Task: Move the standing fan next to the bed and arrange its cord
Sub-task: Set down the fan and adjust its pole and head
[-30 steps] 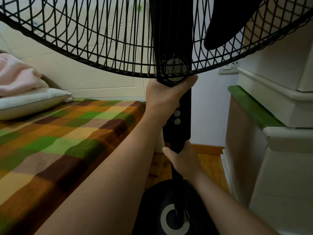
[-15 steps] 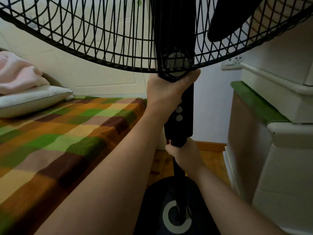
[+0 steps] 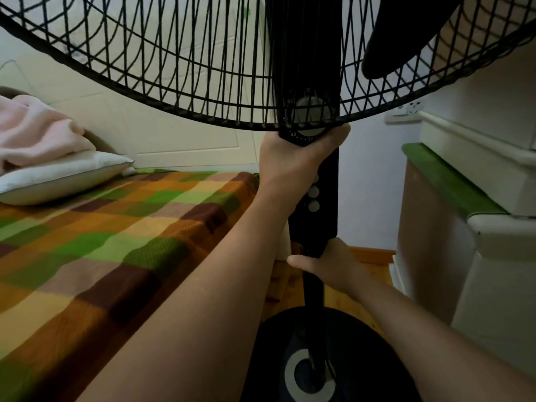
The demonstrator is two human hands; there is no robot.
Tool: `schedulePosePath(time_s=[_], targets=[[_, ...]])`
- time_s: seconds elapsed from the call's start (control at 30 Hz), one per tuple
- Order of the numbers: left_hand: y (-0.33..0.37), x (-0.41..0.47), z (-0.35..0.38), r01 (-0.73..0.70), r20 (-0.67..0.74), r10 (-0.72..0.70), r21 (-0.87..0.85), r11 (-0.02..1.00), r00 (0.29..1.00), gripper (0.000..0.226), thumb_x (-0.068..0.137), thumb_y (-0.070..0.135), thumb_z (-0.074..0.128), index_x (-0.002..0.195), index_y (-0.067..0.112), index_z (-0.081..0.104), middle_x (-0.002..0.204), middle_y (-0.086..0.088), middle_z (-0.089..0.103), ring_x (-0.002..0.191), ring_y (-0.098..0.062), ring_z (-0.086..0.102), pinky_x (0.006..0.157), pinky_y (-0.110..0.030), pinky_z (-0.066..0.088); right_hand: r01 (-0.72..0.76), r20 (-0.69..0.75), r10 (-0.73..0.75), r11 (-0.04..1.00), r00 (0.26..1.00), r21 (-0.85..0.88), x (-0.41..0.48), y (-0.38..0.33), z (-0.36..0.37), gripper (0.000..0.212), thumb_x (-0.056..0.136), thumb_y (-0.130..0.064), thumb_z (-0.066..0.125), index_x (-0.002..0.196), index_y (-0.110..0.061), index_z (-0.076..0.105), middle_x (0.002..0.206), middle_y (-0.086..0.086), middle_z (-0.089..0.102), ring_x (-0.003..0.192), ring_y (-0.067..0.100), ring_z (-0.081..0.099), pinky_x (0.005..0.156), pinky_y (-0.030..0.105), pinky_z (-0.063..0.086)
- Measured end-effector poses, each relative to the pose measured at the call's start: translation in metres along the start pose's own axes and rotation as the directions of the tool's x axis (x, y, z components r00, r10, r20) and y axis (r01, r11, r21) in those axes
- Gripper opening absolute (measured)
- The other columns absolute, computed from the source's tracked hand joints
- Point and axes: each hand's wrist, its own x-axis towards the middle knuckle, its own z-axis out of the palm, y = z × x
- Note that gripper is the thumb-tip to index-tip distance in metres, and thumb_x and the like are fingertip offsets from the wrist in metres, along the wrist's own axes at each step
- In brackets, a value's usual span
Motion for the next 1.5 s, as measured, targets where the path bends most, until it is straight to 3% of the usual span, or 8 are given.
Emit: schedulePosePath(time_s=[0.17, 0.27, 0.4, 0.6, 0.77, 0.97, 1.33, 1.5], targets=[[-0.001, 0.0, -0.001, 0.001, -0.003, -0.001, -0.012, 1.0, 1.0, 0.024, 0.072, 0.039, 0.088, 0.078, 0.034, 0.066, 0.074, 0.01, 0.072, 0.069, -0.002, 0.07, 0.053, -0.012, 0.052, -0.082, 0.07, 0.073, 0.988, 0.995, 0.131, 0.004, 0.002, 0.002, 0.018, 0.077, -0.016, 0.074, 0.089, -0.007, 0.065, 0.086, 0.002, 0.068, 0.084, 0.017, 0.064, 0.077, 0.033, 0.051], [0.0, -0.001, 0.0, -0.004, -0.011, 0.003, -0.012, 1.0, 1.0, 0.024, 0.071, 0.04, 0.088, 0.077, 0.034, 0.066, 0.072, 0.012, 0.072, 0.068, -0.002, 0.07, 0.054, -0.013, 0.054, 0.002, -0.043, 0.009, 0.969, 0.999, 0.248, -0.002, 0.006, 0.012, 0.023, 0.076, -0.004, 0.067, 0.082, 0.01, 0.049, 0.073, 0.016, 0.052, 0.065, 0.015, 0.05, 0.061, 0.025, 0.042], [-0.001, -0.001, 0.0, -0.015, -0.007, 0.015, -0.001, 1.0, 1.0, 0.024, 0.072, 0.042, 0.087, 0.079, 0.036, 0.066, 0.076, 0.012, 0.072, 0.073, -0.002, 0.07, 0.06, -0.016, 0.057, 0.102, -0.239, -0.053, 0.976, 0.97, 0.195, -0.001, 0.004, 0.028, 0.042, 0.074, 0.006, 0.062, 0.06, -0.01, 0.026, 0.049, -0.006, 0.03, 0.044, 0.007, 0.026, 0.042, 0.013, 0.023], [0.0, -0.002, 0.0, -0.023, -0.008, 0.024, 0.032, 0.999, 1.0, 0.023, 0.073, 0.043, 0.086, 0.08, 0.036, 0.066, 0.078, 0.012, 0.072, 0.077, -0.003, 0.071, 0.066, -0.02, 0.06, 0.054, -0.587, 0.058, 0.984, 0.808, 0.172, 0.003, 0.006, 0.06, 0.018, 0.076, -0.009, 0.068, 0.079, -0.021, 0.056, 0.064, -0.004, 0.058, 0.058, 0.011, 0.058, 0.041, 0.011, 0.037], [0.0, -0.001, -0.001, -0.004, 0.006, 0.003, 0.023, 1.0, 1.0, 0.024, 0.073, 0.043, 0.087, 0.082, 0.036, 0.066, 0.08, 0.011, 0.073, 0.077, -0.004, 0.071, 0.066, -0.02, 0.06, 0.152, -0.36, -0.072, 0.968, 0.93, 0.2, -0.003, 0.007, 0.04, 0.02, 0.081, -0.01, 0.069, 0.074, -0.015, 0.052, 0.062, 0.004, 0.052, 0.053, 0.018, 0.05, 0.051, 0.02, 0.038], [0.0, -0.001, -0.002, -0.008, 0.015, 0.008, 0.014, 1.0, 1.0, 0.023, 0.073, 0.042, 0.087, 0.082, 0.034, 0.067, 0.079, 0.011, 0.072, 0.077, -0.005, 0.071, 0.064, -0.019, 0.059, -0.191, 0.111, 0.171, 0.961, 0.979, 0.2, 0.002, 0.001, -0.001, 0.036, 0.075, -0.027, 0.082, 0.103, -0.035, 0.062, 0.111, -0.005, 0.065, 0.104, 0.016, 0.059, 0.074, 0.027, 0.047], [-0.001, -0.003, -0.001, -0.034, -0.002, 0.034, 0.01, 0.999, 0.999, 0.024, 0.075, 0.039, 0.086, 0.084, 0.031, 0.065, 0.08, 0.007, 0.071, 0.072, -0.004, 0.069, 0.058, -0.014, 0.055, -0.002, -0.127, 0.035, 0.967, 0.991, 0.256, -0.003, 0.011, 0.021, 0.024, 0.075, -0.004, 0.069, 0.081, 0.006, 0.048, 0.066, 0.01, 0.049, 0.051, 0.007, 0.046, 0.047, 0.012, 0.04], [-0.001, -0.003, -0.001, -0.047, -0.005, 0.047, 0.021, 0.999, 0.999, 0.024, 0.075, 0.039, 0.086, 0.086, 0.031, 0.066, 0.082, 0.008, 0.071, 0.076, -0.005, 0.07, 0.063, -0.017, 0.058, 0.117, -0.303, -0.054, 0.974, 0.951, 0.195, -0.001, 0.008, 0.036, 0.049, 0.072, 0.006, 0.062, 0.054, -0.022, 0.026, 0.043, -0.011, 0.033, 0.04, 0.005, 0.03, 0.038, 0.011, 0.023]])
